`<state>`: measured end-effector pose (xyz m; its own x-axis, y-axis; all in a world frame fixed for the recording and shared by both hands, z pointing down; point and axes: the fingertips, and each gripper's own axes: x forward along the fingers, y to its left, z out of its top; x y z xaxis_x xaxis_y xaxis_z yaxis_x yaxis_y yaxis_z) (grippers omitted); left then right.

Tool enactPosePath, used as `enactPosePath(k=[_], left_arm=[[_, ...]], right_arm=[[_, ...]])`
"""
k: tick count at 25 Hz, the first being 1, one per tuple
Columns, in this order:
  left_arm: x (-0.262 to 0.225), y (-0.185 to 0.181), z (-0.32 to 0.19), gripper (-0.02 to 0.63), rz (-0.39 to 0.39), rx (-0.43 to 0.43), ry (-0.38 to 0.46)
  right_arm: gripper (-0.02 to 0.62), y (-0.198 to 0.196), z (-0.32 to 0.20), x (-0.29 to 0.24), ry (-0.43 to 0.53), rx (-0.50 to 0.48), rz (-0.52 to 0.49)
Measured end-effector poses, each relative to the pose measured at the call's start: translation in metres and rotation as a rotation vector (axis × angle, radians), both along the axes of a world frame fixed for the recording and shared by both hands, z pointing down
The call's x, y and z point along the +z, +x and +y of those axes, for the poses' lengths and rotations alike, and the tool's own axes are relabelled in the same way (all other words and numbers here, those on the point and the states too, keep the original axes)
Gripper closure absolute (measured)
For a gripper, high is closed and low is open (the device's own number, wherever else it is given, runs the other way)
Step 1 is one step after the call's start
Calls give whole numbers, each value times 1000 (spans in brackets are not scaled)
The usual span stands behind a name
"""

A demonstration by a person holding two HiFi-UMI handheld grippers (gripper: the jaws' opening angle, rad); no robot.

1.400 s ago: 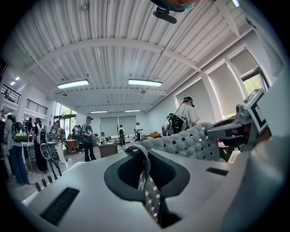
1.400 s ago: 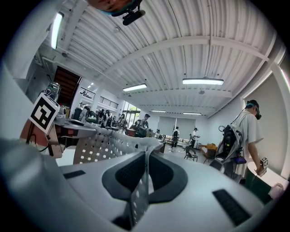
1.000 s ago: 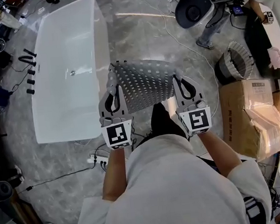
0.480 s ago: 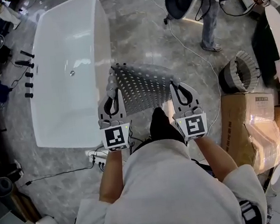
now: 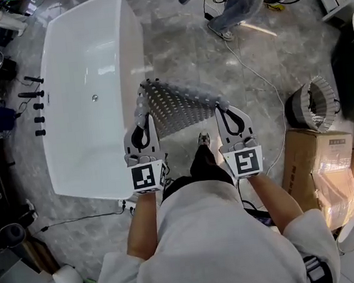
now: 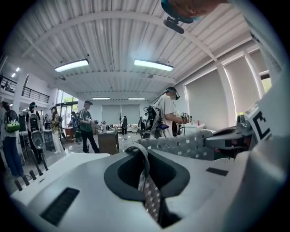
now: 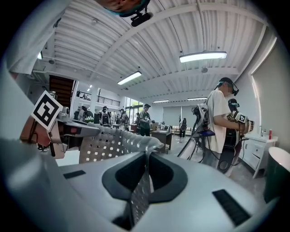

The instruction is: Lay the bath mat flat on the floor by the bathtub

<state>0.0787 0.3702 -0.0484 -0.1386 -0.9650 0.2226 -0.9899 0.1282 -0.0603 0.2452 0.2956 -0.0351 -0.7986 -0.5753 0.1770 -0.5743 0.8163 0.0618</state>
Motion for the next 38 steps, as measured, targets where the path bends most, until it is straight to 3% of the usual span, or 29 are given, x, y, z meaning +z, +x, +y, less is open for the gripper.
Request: enactPosePath(k=[10, 25, 29, 32, 38], left_arm=[[17, -46, -64, 580, -43, -14, -33], [59, -137, -144, 580, 36, 75, -52], [92, -162, -171, 580, 68, 107, -64], [125, -173, -192, 580, 78, 128, -54], [188, -195, -218, 580, 79, 109, -52]], right_arm=[[571, -52, -67, 15, -30, -17, 25], [571, -137, -126, 70, -109, 26, 87], [571, -160, -153, 95, -70, 49, 96], [571, -170, -170, 127, -93, 77, 128], [571, -197, -193, 186, -90, 77, 103]])
